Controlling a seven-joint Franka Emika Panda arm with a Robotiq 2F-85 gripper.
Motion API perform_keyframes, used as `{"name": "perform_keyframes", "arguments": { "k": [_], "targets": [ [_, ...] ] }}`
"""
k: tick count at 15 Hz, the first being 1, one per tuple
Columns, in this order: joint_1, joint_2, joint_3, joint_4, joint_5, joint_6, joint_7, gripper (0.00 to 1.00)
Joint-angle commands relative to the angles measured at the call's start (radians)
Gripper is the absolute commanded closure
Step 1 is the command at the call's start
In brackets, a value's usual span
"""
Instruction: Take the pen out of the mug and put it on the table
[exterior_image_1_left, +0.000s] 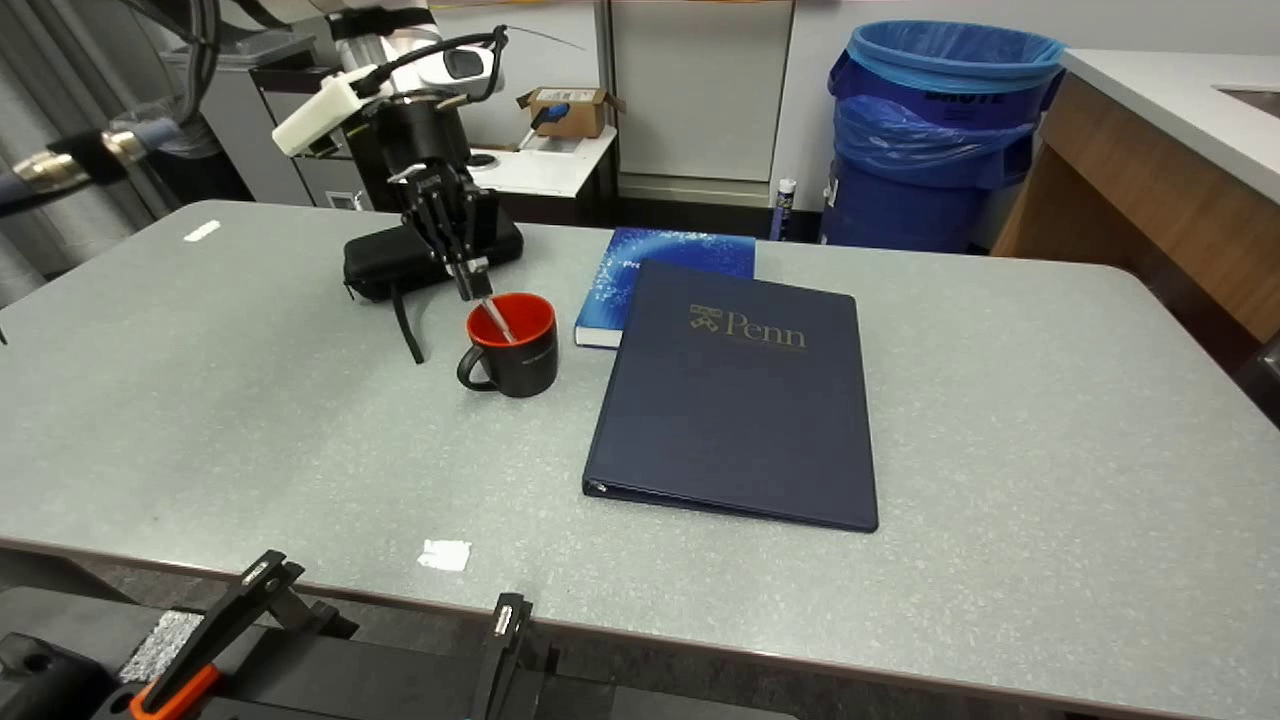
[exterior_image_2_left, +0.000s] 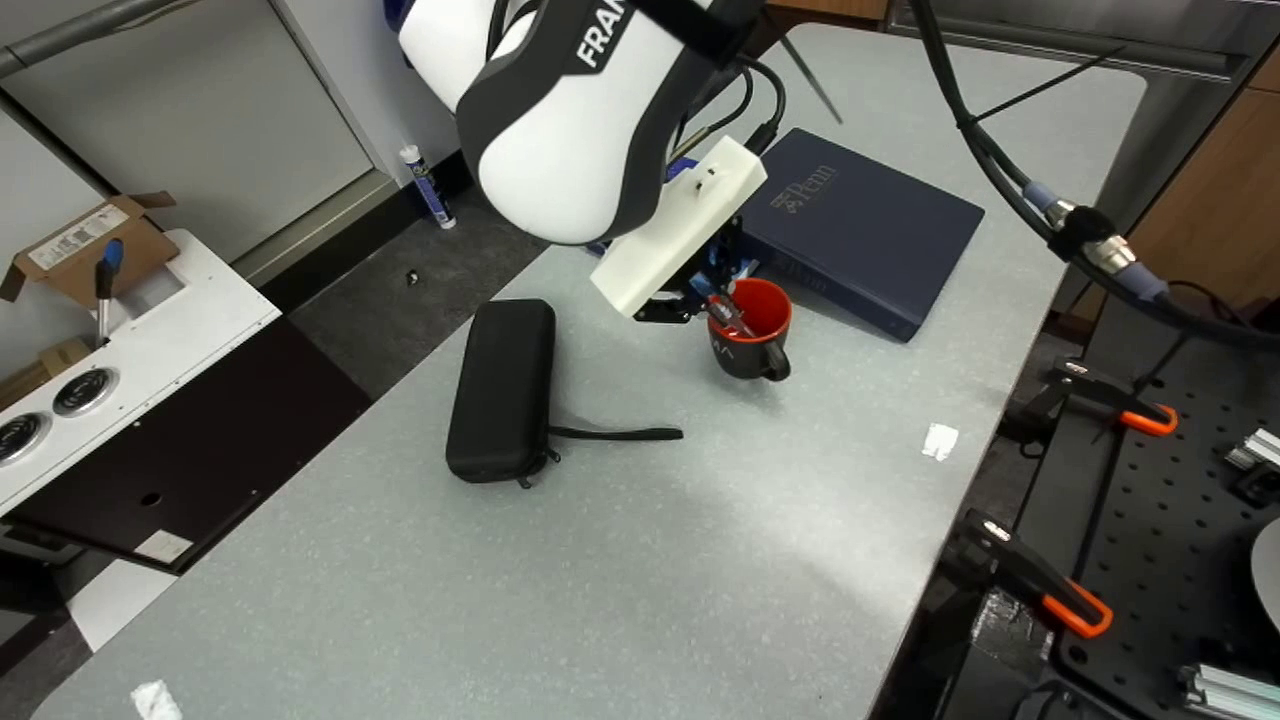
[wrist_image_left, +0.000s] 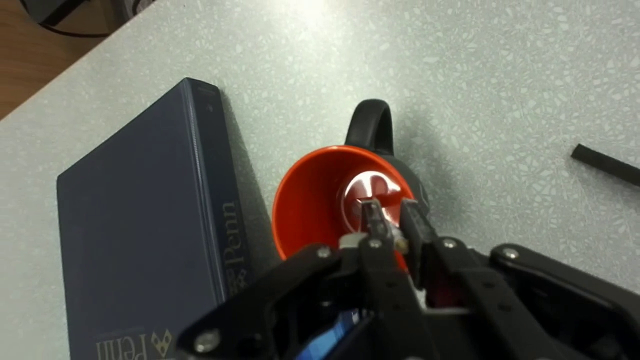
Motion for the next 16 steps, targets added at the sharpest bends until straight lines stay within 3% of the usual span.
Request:
{"name": "perform_keyframes", "arguments": {
  "k": [1,9,12,16],
  "targets": [
    [0.023,-0.107,0.008,-0.087,-0.044,-0.001,-0.002,0.97],
    [0.038,-0.363,0.100,-0.271,-0.113,0.118,-0.021,0.97],
    [0.024,-0.340,0.160,-0.267,-0.007,0.157,-0.157,0.97],
    [0.021,-0.172,0.174,-0.164,0.107,0.022,-0.251,0.97]
  ]
}}
